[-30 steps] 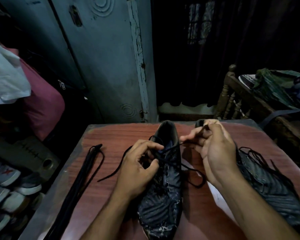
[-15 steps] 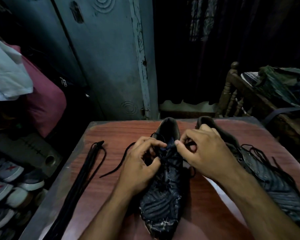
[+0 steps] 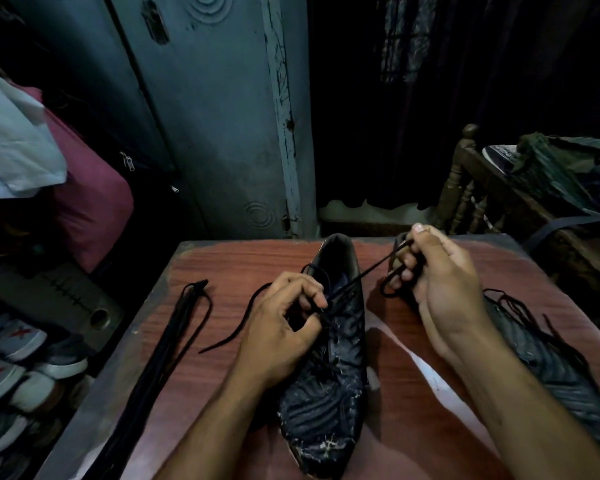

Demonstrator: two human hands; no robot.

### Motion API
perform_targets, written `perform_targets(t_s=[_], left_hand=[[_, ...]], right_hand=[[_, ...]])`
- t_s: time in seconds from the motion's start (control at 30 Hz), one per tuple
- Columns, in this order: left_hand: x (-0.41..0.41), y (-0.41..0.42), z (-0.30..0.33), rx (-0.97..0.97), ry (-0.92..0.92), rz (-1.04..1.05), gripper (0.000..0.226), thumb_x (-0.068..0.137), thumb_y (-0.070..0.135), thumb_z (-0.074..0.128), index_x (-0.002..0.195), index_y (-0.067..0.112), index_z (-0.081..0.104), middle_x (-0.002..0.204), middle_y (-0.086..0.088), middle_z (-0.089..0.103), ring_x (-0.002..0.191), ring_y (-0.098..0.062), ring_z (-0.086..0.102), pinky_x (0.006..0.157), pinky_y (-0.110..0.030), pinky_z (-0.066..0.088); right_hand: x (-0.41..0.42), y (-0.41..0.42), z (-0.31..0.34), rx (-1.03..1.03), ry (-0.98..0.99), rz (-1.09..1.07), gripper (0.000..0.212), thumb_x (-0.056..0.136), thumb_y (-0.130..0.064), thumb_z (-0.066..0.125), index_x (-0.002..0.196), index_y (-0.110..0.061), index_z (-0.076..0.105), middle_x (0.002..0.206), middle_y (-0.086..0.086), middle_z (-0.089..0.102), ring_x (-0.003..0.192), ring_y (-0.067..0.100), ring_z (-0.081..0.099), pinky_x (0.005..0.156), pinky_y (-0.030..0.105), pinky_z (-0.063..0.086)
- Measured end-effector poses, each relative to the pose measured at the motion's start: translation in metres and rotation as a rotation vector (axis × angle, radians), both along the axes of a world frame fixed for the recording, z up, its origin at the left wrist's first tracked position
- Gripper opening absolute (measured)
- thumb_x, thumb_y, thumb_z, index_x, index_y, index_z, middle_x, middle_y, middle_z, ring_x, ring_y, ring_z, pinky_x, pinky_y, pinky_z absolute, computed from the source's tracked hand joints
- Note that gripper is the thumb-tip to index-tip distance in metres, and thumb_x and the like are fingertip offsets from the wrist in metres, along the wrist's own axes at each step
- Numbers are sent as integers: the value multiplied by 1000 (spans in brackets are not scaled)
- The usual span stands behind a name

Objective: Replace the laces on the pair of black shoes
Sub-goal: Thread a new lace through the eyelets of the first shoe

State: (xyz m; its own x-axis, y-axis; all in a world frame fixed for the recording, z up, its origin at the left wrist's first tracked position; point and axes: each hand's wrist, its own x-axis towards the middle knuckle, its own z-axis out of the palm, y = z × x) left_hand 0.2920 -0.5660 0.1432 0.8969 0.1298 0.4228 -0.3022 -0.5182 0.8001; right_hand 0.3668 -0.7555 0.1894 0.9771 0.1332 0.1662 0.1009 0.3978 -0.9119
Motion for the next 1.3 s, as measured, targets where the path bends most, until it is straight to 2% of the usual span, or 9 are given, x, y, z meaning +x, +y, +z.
perform_targets(t_s=[0.17,0.37,0.5,0.6,0.73,0.83,0.97,1.13,1.3], left_hand=[[1,1,-1,15,-5,-8,21,81,6,64,82,27,67,109,13,59,96,-18,62,83,-27,51],[-1,2,1,-42,-8,-36,10,85,18,54,78,25,57,111,10,60,102,-21,60,87,-30,47],[-3,4,4,-77,39,-117,17,80,20,51,69,32,48,115,7,59,108,-18,58,86,-29,43],[-4,6,6,-103,7,-171,10,78,29,51,69,27,54,116,1,61,113,-18,58,90,-23,44],[-3,6,5,-118,-15,-66,28,87,39,64,65,23,61,115,8,66,111,-15,64,88,-22,47],[-2,8,2,-113,-60,5,21,87,34,69,73,19,66,118,8,64,110,-19,65,85,-34,55],[-4,8,5,-77,-86,49,16,87,32,70,75,22,66,112,8,66,107,-20,65,84,-37,56],[-7,10,8,-67,-12,33,14,88,19,79,77,19,70,111,10,65,94,-14,68,76,-23,55],[-8,14,8,-72,9,51,7,86,16,80,85,22,76,108,10,66,86,-15,68,75,-28,59]], right_hand=[[-2,1,5,114,20,2,32,108,-24,44,81,-16,59,84,12,69,67,18,55,63,38,42],[-1,3,1,94,36,14,28,108,-29,43,85,-15,53,68,4,57,80,24,64,88,42,47],[-2,5,1,95,53,39,28,108,-30,42,85,-16,49,66,4,48,72,24,63,81,37,50],[-2,6,1,103,52,48,28,108,-30,43,85,-15,46,66,3,42,67,25,58,75,36,51],[-3,6,1,94,37,49,28,108,-29,42,84,-16,44,66,2,37,61,21,48,74,43,47],[-4,7,2,86,14,41,30,109,-29,42,81,-18,43,66,-1,36,59,17,43,69,39,47],[-3,7,1,52,-18,14,29,109,-27,42,81,-19,42,66,-2,37,57,14,42,66,38,46],[-3,5,-3,-23,-74,-31,21,107,-26,48,87,-20,44,68,-5,38,58,12,38,63,36,46],[0,2,-9,-313,-269,-137,28,97,-13,67,99,-23,40,76,-1,44,65,17,46,70,42,47]])
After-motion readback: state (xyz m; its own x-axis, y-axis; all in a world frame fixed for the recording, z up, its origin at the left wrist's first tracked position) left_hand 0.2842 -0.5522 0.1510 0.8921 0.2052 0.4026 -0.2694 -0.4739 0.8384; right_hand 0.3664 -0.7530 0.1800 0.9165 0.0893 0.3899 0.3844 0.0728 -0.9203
